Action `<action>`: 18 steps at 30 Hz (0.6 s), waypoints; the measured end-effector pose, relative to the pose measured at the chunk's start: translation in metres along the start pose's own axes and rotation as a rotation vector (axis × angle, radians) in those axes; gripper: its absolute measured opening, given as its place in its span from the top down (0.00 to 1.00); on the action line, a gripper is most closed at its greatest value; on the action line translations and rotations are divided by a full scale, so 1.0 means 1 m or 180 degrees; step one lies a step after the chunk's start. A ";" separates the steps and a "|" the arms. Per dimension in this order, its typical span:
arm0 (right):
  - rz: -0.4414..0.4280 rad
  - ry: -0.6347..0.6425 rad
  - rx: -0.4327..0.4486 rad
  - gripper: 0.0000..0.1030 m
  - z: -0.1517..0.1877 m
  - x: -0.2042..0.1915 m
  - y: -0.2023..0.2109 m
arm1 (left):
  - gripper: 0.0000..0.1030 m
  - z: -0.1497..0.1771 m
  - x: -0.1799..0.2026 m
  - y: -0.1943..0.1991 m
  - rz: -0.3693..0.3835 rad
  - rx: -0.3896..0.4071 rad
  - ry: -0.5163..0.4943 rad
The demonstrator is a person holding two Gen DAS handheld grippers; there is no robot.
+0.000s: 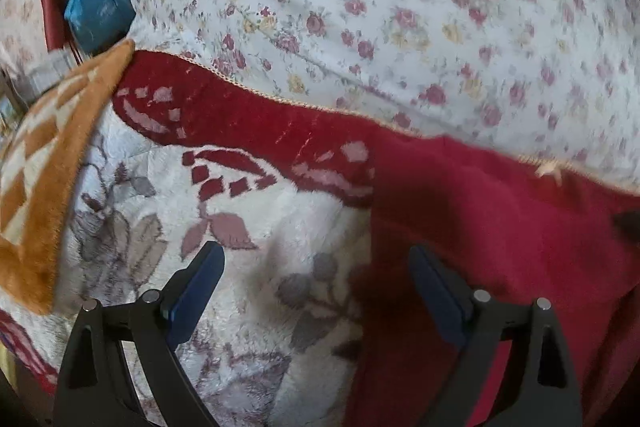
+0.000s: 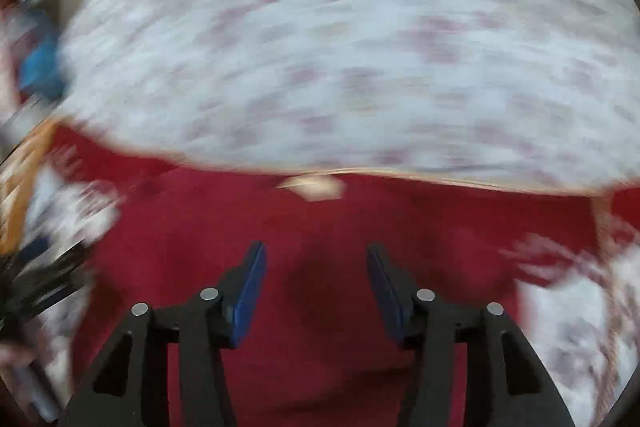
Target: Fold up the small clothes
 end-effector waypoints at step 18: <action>0.0228 0.0247 -0.0422 0.43 0.002 -0.027 -0.098 | 0.10 0.010 -0.006 -0.044 -0.0459 -0.0378 -0.0392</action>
Point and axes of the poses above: each gripper's, at about its wrist camera, not at the fingertips, and y roughly against the way its jaws point, x to its right, z to its underside, the point moved 8 cm from there along -y, roughly the way its jaws point, and after that the axes turned 4 degrees about x, right-handed, at the moved point
